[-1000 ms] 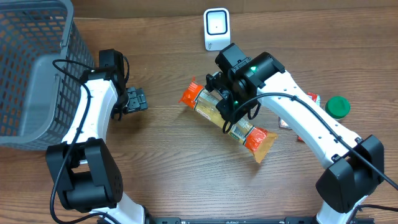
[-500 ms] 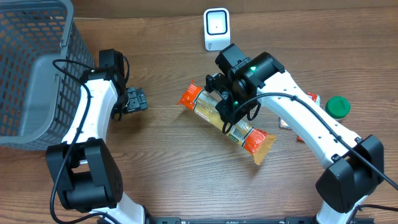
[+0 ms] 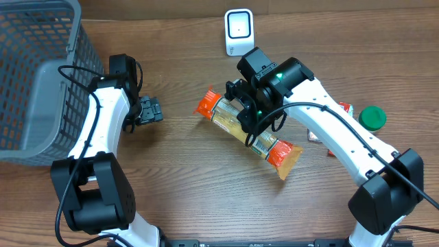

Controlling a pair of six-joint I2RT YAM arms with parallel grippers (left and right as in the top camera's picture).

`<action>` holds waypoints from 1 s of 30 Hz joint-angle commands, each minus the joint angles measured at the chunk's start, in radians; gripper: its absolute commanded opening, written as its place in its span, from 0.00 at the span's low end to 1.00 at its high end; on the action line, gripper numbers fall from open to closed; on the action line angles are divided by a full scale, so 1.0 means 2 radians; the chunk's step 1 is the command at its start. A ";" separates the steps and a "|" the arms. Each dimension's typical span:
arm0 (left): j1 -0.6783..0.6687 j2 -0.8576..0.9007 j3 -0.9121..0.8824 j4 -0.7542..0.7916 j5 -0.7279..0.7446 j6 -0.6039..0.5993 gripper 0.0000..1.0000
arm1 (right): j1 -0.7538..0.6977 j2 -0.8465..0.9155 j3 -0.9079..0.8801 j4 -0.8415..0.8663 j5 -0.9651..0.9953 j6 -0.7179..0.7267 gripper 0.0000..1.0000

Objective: Scan the item barcode
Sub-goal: 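Lift the pasta packet and carry it up to the scanner, then hold the pasta packet barcode under the white scanner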

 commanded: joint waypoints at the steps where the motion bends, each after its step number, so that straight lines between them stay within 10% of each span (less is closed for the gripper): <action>1: -0.003 -0.010 0.002 0.001 -0.005 0.008 1.00 | -0.001 -0.054 0.045 0.023 -0.021 -0.011 0.04; 12: -0.003 -0.010 0.002 0.001 -0.005 0.008 1.00 | -0.003 -0.104 0.098 0.146 0.125 0.027 0.03; 22: -0.003 -0.010 0.002 0.001 -0.005 0.007 1.00 | -0.033 -0.009 0.339 0.093 0.188 -0.036 0.03; 30: -0.003 -0.010 0.002 0.001 -0.005 0.007 1.00 | -0.037 0.062 0.346 0.170 0.192 -0.159 0.03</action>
